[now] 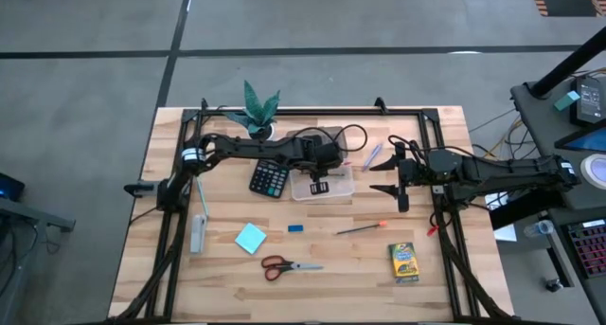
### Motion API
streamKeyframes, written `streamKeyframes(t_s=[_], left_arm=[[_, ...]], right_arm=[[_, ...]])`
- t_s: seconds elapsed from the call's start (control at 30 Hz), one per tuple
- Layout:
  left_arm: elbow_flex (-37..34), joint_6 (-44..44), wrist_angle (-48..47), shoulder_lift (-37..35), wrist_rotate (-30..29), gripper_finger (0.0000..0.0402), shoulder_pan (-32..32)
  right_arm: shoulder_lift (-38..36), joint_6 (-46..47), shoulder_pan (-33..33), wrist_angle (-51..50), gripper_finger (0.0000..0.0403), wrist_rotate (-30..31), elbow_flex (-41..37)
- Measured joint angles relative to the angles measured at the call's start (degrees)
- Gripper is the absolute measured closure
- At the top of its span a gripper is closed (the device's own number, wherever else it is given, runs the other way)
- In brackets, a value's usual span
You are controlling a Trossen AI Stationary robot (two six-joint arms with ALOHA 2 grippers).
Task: Pack school essentials
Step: Put the yellow pencil into the supplies box
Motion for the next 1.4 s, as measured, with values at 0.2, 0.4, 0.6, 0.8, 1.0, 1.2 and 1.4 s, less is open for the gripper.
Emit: streamKeyframes(t_s=[0.2, 0.4, 0.6, 0.8, 1.0, 1.2, 1.4], left_arm=[[-0.14, 0.00, 0.04, 0.00, -0.10, 0.0374, 0.00], [-0.16, -0.09, 0.10, 0.00, -0.10, 0.0373, -0.04], [-0.18, -0.13, 1.71, -0.27, -0.10, 0.0373, -0.11], [-0.18, 0.31, -5.26, -1.53, -0.10, 0.0373, -0.38], [-1.82, 0.04, -10.10, -1.60, 0.57, 0.0395, 0.07], [-5.36, 0.02, -7.90, -1.60, 0.52, 0.0400, 0.16], [-6.83, -1.33, -4.48, -1.60, -0.24, 0.0401, 0.26]], right_arm=[[0.00, 0.02, 0.00, 0.00, 0.0177, 0.00, 0.00], [0.00, 0.02, 0.00, 0.00, 0.0177, 0.00, 0.00], [0.00, 0.04, 0.01, 0.00, 0.0177, 0.00, 0.00], [0.00, 0.04, 0.01, -0.02, 0.0177, 0.00, 0.00], [0.00, 0.04, 0.01, -0.02, 0.0177, 0.00, 0.00], [0.00, 0.04, 0.01, -0.02, 0.0177, 0.00, 0.00], [0.00, 0.04, 0.02, -0.02, 0.0177, 0.00, 0.00]])
